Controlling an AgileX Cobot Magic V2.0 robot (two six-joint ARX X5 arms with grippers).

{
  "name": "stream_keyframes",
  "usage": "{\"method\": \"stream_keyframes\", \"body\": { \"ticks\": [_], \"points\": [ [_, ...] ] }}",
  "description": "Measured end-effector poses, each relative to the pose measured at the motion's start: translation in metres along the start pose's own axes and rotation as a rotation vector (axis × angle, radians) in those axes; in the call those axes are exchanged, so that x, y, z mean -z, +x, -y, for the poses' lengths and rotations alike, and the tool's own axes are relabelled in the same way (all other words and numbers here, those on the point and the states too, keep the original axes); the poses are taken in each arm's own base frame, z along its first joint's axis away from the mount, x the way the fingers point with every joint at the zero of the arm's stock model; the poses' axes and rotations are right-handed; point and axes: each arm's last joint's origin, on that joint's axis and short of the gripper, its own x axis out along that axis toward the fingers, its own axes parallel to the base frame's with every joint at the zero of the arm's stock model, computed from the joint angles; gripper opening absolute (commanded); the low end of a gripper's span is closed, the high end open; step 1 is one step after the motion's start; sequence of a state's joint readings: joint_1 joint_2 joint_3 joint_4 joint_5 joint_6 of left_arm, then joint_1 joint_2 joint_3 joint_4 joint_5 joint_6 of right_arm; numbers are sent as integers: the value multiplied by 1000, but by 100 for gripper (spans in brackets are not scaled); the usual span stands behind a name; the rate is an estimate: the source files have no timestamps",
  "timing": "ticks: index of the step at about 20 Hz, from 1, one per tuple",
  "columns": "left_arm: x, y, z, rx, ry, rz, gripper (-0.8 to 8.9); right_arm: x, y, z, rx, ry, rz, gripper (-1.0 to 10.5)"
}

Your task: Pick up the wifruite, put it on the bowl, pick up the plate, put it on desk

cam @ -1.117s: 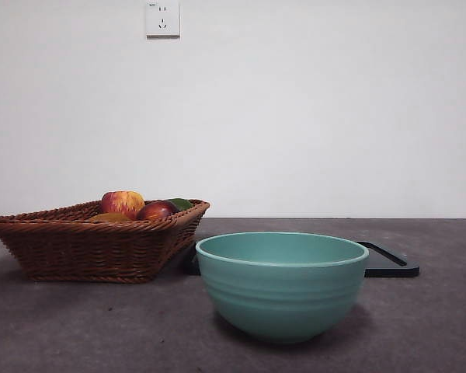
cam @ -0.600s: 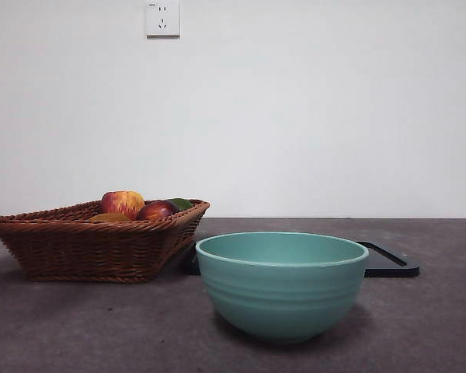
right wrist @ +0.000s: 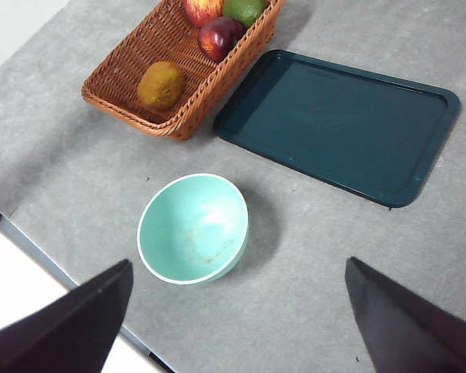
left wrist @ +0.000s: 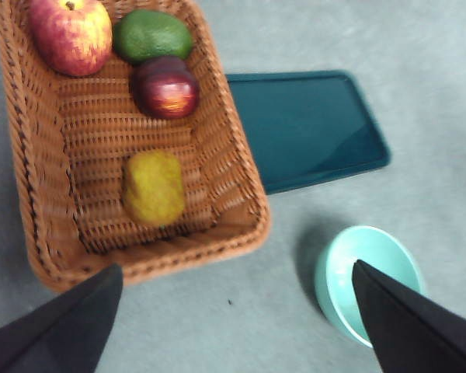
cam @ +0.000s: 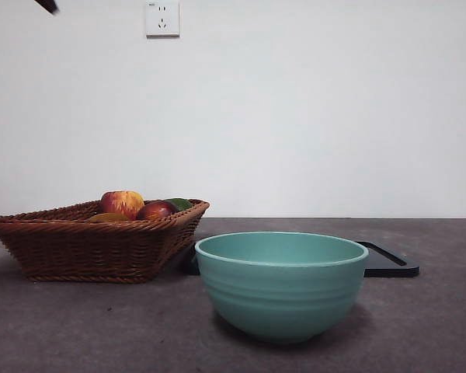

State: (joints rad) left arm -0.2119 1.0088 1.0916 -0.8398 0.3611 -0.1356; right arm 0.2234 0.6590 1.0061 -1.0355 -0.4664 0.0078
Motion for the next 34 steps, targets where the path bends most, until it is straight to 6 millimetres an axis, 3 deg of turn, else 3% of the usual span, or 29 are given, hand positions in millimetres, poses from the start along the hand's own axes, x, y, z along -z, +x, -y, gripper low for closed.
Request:
{"method": "stream_keyframes", "body": {
  "ticks": [6,14,19,22,25,29,32,34],
  "points": [
    [-30,64,0,-84,54,-91,465,0,0,0,0,0,0,438],
    [-24,153,-7,-222,119,-215,464,0,0,0,1,0,0,438],
    [-12,192,-18,-272,123,-300,464,0,0,0,2,1,0,438],
    [-7,204,-22,-289,124,-328,463,0,0,0,2,1,0,438],
    [-5,210,-19,-281,134,-330,310,0,0,0,2,1,0,438],
    [-5,210,-18,-282,134,-338,207,0,0,0,2,1,0,438],
    [-5,209,-18,-281,135,-335,208,0,0,0,2,1,0,438],
    [-10,198,-13,-274,140,-304,208,0,0,0,2,1,0,438]
  ]
}}
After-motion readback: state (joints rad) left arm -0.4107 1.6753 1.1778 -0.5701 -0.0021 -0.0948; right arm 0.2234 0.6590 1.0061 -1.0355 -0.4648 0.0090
